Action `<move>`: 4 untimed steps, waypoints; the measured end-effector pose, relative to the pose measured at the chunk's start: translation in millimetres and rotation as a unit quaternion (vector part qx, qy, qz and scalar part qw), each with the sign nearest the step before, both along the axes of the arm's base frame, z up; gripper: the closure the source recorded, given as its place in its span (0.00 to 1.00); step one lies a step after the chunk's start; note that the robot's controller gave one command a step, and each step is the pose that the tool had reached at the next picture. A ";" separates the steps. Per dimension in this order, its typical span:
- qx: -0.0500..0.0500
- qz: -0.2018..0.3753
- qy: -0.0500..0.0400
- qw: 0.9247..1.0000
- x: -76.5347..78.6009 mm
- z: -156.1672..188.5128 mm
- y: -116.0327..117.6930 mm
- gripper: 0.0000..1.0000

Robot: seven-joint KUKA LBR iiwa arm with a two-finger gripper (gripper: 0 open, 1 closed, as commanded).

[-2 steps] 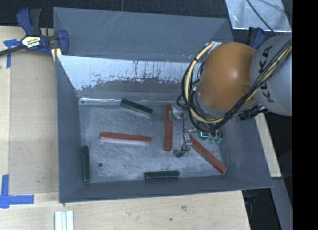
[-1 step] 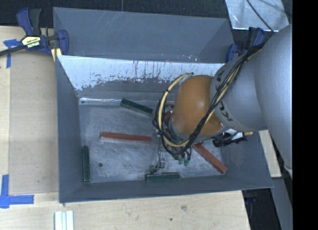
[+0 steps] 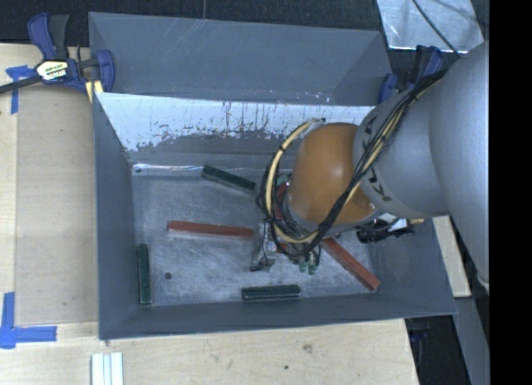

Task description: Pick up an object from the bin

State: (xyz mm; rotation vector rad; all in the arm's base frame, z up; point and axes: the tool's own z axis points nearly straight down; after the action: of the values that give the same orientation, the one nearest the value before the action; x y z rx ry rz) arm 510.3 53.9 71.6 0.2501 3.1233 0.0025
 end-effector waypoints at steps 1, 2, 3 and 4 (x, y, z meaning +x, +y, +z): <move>0.001 0.008 0.001 1.000 20.8 17.5 45.5 1.00; 0.001 -0.014 -0.001 1.000 53.1 72.7 46.3 1.00; 0.000 -0.013 0.003 1.000 50.6 69.0 46.0 0.00; 0.000 -0.029 0.005 1.000 47.3 -5.2 104.0 0.00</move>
Offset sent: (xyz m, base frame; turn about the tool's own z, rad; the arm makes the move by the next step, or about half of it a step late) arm 0.0189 0.0424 0.0161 -0.0108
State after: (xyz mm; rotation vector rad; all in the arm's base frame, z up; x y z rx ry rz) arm 557.6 157.9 66.4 0.3417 3.1248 0.0021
